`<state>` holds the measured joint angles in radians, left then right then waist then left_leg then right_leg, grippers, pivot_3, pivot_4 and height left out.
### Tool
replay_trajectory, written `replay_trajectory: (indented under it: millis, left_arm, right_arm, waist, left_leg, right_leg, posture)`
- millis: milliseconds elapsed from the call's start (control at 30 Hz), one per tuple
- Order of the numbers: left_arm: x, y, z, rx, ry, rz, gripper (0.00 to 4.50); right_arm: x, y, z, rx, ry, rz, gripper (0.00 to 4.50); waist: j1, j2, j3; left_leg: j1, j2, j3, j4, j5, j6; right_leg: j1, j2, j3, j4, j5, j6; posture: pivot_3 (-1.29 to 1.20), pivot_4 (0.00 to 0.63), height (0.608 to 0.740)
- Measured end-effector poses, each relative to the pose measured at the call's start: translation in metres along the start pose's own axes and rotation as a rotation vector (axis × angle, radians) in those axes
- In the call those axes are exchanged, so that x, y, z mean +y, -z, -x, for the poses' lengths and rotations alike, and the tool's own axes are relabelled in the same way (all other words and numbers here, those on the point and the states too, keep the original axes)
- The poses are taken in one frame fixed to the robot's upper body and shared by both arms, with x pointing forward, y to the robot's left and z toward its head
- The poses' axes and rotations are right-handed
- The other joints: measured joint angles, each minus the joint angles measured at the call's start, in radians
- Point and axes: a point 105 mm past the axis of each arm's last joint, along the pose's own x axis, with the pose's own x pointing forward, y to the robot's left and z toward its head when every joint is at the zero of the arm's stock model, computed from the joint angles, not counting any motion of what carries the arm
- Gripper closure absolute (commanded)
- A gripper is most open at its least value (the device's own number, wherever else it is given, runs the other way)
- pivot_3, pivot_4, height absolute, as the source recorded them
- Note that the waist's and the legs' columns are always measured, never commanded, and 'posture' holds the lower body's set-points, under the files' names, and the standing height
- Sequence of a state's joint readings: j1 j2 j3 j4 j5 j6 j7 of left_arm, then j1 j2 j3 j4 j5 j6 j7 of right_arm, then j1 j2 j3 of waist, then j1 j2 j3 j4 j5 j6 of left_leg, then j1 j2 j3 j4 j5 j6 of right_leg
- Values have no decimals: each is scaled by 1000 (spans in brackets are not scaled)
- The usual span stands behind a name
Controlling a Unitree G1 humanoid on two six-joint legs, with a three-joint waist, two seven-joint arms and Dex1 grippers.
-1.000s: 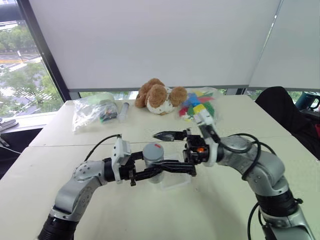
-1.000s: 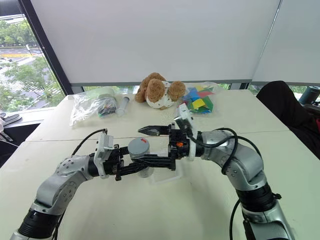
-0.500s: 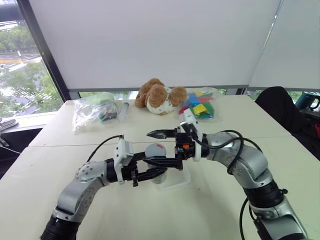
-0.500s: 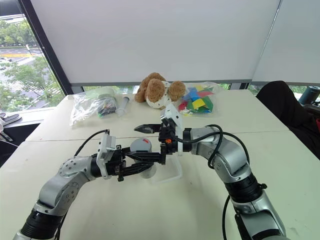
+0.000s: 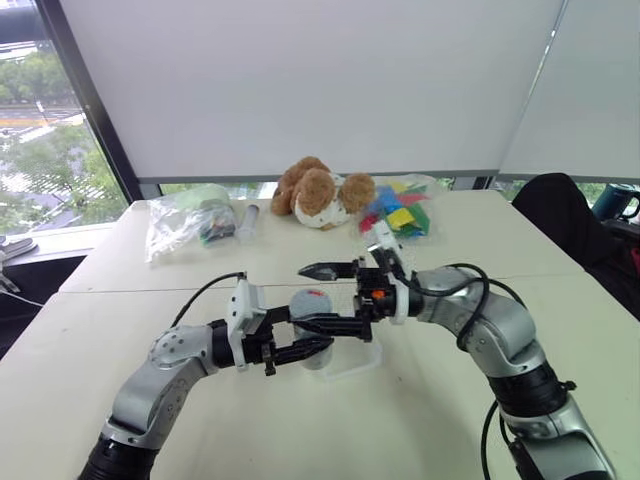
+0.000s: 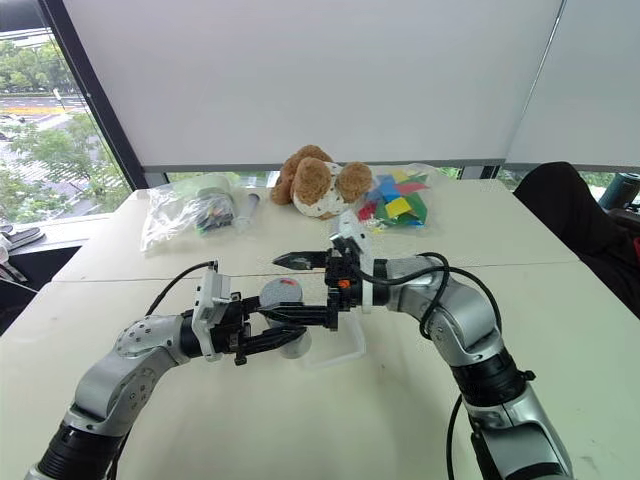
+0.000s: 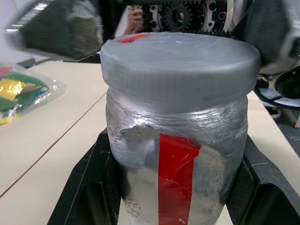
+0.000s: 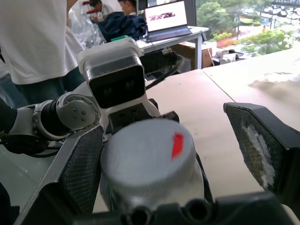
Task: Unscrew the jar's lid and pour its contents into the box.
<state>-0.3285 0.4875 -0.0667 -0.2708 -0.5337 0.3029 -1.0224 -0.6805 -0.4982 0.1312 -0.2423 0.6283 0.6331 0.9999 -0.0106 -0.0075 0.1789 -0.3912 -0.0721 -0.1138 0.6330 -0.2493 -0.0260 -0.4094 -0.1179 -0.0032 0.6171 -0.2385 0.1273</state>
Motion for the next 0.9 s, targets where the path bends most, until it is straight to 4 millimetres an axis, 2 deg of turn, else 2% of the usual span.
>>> replay_trajectory:
  millis: [233,333,433,600,767,900]
  left_arm:
    - [-1,3,1,5,9,8,2388]
    - [-4,0,0,-2,23,-6,2388]
    - [-4,0,0,-1,23,-6,2388]
    - [-4,0,0,-1,25,-4,2388]
    - [-4,0,-1,3,28,5,2388]
    - [-5,1,-1,6,32,12,2388]
  right_arm:
    - [-12,8,37,13,127,-15,53]
    - [-10,16,45,17,133,-52,53]
    - [-5,8,49,-23,99,-57,53]
    - [12,-11,25,-65,0,-6,53]
    - [16,-17,-3,-46,-43,25,53]
    - [16,-19,-17,-32,-61,51,53]
  waist:
    - [0,0,0]
    - [-2,0,0]
    - [-1,1,0]
    - [-3,1,0]
    - [-1,1,0]
    - [0,1,0]
  left_leg:
    - [0,0,0,0,0,0]
    - [0,0,1,0,0,0]
    - [0,1,1,0,0,0]
    - [0,1,0,0,0,0]
    - [0,1,0,0,0,0]
    - [0,0,0,0,0,0]
  right_leg:
    - [0,0,0,0,0,0]
    - [0,0,0,0,0,0]
    - [0,0,0,0,0,0]
    - [0,0,0,0,0,0]
    - [0,0,0,0,0,0]
    - [0,0,0,0,0,0]
  posture:
    - [0,150,740]
    - [0,150,740]
    - [0,150,740]
    - [0,150,740]
    - [0,150,740]
    - [0,150,740]
